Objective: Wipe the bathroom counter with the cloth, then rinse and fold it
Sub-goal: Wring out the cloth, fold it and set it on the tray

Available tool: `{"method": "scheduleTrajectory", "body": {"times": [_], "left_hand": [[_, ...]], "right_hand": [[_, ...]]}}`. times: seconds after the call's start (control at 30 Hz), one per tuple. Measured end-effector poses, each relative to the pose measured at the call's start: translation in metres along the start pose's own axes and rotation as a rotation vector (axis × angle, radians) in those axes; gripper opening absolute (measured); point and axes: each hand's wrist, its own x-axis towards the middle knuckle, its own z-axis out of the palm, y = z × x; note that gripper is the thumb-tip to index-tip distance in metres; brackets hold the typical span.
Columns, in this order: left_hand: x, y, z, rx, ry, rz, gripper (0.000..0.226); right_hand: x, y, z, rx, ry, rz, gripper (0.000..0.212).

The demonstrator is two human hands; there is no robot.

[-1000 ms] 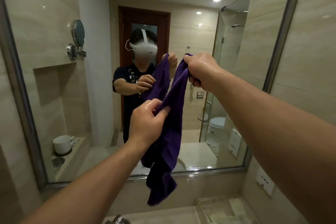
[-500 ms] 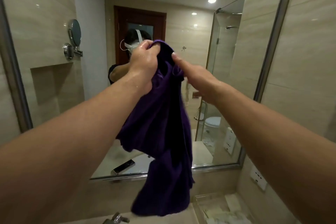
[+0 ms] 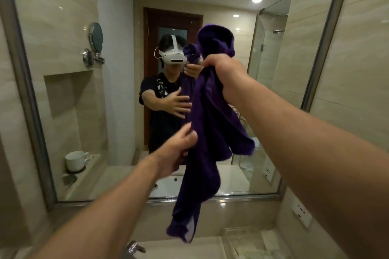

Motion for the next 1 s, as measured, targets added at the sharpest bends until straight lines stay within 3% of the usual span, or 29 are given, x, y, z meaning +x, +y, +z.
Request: {"method": "scheduleTrajectory", "body": {"times": [0.1,0.2,0.3,0.47,0.67,0.77,0.9,1.0], "left_hand": [[0.001,-0.030,0.027,-0.004,0.023,-0.090,0.081],[0.011,-0.033,0.042,0.083,0.077,-0.047,0.061],[0.015,-0.030,0.038,0.159,0.090,-0.020,0.046],[0.018,0.002,0.012,0.232,0.272,0.003,0.039],[0.035,0.066,-0.020,0.262,0.445,0.117,0.042],[0.045,0.088,-0.010,0.148,0.482,0.231,0.044],[0.056,0.103,0.014,0.073,0.481,0.321,0.041],[0.058,0.108,0.028,0.021,0.489,0.354,0.042]], "right_hand": [[0.005,-0.007,0.003,0.029,-0.019,0.056,0.037],[0.007,-0.008,-0.002,0.079,-0.065,0.077,0.042],[0.007,-0.013,-0.023,0.074,-0.044,0.049,0.021],[0.012,-0.018,-0.084,-0.123,-0.165,0.127,0.011],[0.021,0.015,-0.148,-0.463,-0.337,0.383,0.028],[0.020,0.040,-0.143,-0.432,-0.423,0.429,0.056],[0.004,0.081,-0.104,-0.302,-0.467,0.355,0.068],[-0.011,0.107,-0.067,-0.227,-0.405,0.300,0.052]]}}
